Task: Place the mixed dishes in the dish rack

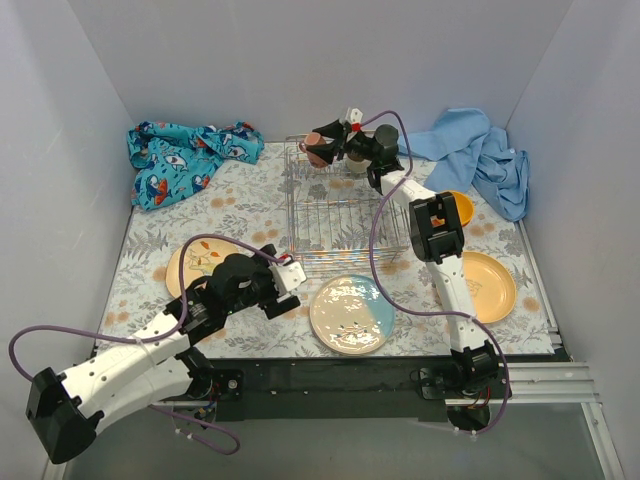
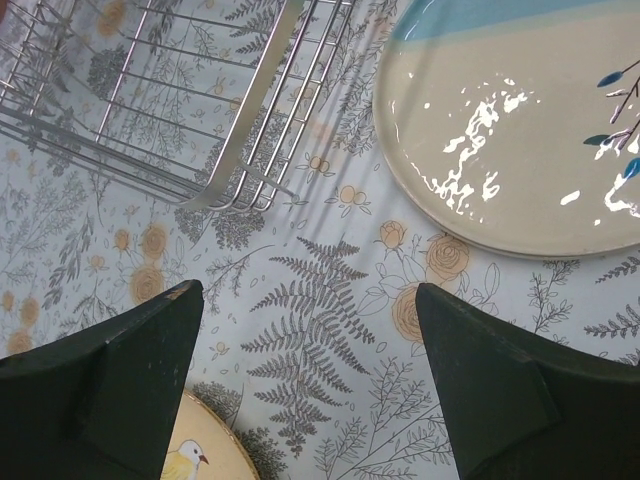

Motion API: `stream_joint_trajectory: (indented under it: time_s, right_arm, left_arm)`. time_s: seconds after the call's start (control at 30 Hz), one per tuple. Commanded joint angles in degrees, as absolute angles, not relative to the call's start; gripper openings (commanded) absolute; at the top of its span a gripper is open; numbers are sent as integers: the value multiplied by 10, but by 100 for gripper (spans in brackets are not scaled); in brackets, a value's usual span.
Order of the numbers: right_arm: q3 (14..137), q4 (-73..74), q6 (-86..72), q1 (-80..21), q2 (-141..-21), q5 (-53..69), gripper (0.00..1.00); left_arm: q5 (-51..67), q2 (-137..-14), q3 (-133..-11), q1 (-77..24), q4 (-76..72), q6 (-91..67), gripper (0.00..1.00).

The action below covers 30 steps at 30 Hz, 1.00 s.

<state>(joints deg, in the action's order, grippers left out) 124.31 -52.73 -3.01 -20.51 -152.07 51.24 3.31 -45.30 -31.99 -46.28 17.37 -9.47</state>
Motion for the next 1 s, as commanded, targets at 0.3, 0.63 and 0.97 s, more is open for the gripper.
stream_joint_trajectory:
  time_s: [0.3, 0.63, 0.97]
  right_arm:
    - [1302, -621, -43, -192, -1521, 494, 11]
    - [1287, -639, -20, -191, -1537, 481, 5]
    - [1295, -677, -25, -192, -1576, 461, 8]
  left_arm:
    - [27, -482, -332, -463, 149, -120, 87]
    - [20, -490, -330, -463, 146, -123, 87]
    - [19, -504, -327, -464, 137, -127, 87]
